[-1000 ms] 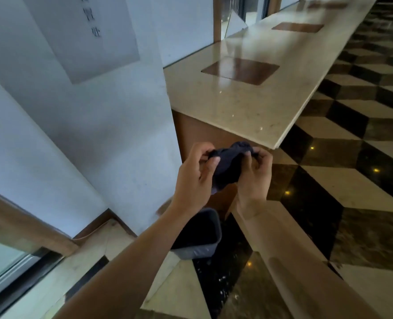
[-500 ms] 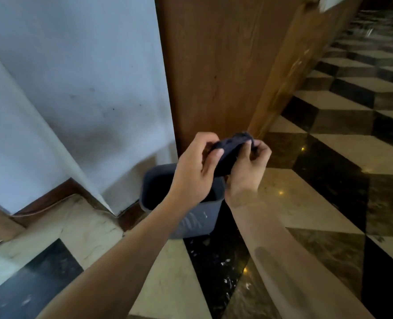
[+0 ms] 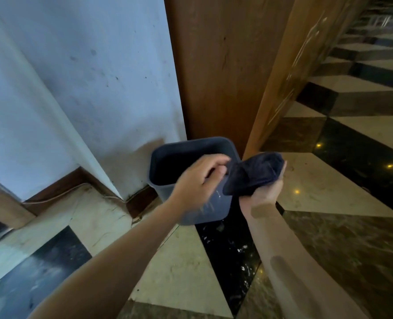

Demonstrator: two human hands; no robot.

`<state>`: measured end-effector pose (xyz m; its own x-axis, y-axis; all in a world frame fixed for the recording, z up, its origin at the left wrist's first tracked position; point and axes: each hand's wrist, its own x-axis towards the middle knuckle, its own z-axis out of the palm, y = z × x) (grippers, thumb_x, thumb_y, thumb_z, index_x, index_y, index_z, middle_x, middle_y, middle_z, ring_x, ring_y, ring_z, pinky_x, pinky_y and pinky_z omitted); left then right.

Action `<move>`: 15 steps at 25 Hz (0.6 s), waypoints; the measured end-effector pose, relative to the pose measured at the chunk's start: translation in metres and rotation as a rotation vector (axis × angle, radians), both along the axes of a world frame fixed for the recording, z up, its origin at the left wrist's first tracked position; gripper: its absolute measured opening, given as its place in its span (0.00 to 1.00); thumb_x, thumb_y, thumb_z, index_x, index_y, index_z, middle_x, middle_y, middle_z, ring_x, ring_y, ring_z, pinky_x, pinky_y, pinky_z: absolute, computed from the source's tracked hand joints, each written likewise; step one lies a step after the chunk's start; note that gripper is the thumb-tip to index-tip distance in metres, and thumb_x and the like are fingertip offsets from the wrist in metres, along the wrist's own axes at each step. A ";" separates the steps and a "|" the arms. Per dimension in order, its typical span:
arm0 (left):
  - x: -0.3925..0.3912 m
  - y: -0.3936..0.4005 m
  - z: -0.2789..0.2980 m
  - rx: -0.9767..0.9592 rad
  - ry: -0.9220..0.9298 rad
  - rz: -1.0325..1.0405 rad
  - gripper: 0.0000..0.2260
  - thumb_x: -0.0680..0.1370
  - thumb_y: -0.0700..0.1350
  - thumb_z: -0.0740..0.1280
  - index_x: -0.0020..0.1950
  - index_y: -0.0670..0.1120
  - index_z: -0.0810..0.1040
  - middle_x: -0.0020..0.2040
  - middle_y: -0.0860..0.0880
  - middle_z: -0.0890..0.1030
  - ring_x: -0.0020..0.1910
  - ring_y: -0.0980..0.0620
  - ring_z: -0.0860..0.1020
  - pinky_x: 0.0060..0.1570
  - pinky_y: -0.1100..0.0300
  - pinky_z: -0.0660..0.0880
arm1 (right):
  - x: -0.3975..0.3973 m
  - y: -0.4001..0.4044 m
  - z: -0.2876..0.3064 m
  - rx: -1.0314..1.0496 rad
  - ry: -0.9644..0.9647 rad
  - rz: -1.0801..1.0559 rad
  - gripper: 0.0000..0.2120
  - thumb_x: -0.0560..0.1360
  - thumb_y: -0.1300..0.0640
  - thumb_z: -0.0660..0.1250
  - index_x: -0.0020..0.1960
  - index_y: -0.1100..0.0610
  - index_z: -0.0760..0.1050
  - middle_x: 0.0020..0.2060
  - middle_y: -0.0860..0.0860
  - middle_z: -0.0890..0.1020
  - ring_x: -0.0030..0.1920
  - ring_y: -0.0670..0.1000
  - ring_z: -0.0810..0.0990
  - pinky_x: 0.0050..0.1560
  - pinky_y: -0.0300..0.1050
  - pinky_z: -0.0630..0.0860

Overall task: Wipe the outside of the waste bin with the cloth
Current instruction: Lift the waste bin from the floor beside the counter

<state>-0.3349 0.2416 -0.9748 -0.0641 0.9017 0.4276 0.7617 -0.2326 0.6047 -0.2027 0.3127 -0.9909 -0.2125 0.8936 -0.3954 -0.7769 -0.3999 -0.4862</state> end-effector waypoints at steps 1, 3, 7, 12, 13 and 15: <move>-0.023 0.001 -0.010 -0.065 0.107 0.140 0.14 0.81 0.54 0.57 0.64 0.55 0.72 0.63 0.53 0.75 0.62 0.54 0.73 0.60 0.51 0.72 | 0.005 -0.001 -0.003 0.015 -0.008 -0.017 0.26 0.83 0.42 0.53 0.78 0.50 0.63 0.74 0.55 0.71 0.56 0.54 0.79 0.56 0.52 0.75; -0.064 -0.003 -0.036 -0.350 0.364 0.327 0.17 0.80 0.56 0.56 0.68 0.55 0.69 0.68 0.50 0.71 0.67 0.46 0.67 0.66 0.45 0.65 | 0.011 0.001 -0.013 0.063 -0.016 -0.040 0.24 0.83 0.43 0.53 0.72 0.54 0.70 0.69 0.58 0.75 0.51 0.53 0.79 0.56 0.51 0.76; -0.094 -0.008 -0.073 -0.562 0.684 0.326 0.16 0.82 0.53 0.51 0.69 0.54 0.65 0.65 0.49 0.75 0.64 0.44 0.72 0.68 0.44 0.61 | 0.022 -0.003 -0.023 0.104 0.117 -0.023 0.26 0.79 0.33 0.56 0.57 0.49 0.83 0.59 0.55 0.81 0.62 0.58 0.77 0.71 0.58 0.67; -0.094 -0.006 -0.061 -0.467 0.725 0.277 0.12 0.82 0.56 0.48 0.56 0.53 0.66 0.49 0.49 0.83 0.42 0.44 0.81 0.37 0.51 0.75 | 0.027 -0.006 -0.031 0.110 0.128 -0.058 0.28 0.79 0.35 0.58 0.75 0.46 0.69 0.72 0.51 0.74 0.71 0.57 0.73 0.74 0.60 0.62; -0.090 -0.005 -0.058 -0.462 0.722 0.267 0.12 0.82 0.57 0.48 0.55 0.53 0.66 0.47 0.49 0.83 0.41 0.44 0.81 0.36 0.51 0.76 | 0.030 -0.007 -0.033 0.115 0.114 -0.074 0.27 0.78 0.35 0.59 0.73 0.46 0.72 0.70 0.52 0.77 0.68 0.57 0.76 0.73 0.59 0.65; -0.082 0.000 -0.046 -0.443 0.700 0.276 0.13 0.82 0.58 0.48 0.53 0.53 0.66 0.43 0.49 0.82 0.39 0.45 0.81 0.38 0.50 0.78 | 0.033 -0.010 -0.033 0.138 0.101 -0.072 0.23 0.78 0.36 0.61 0.65 0.47 0.80 0.62 0.52 0.83 0.61 0.56 0.82 0.64 0.56 0.76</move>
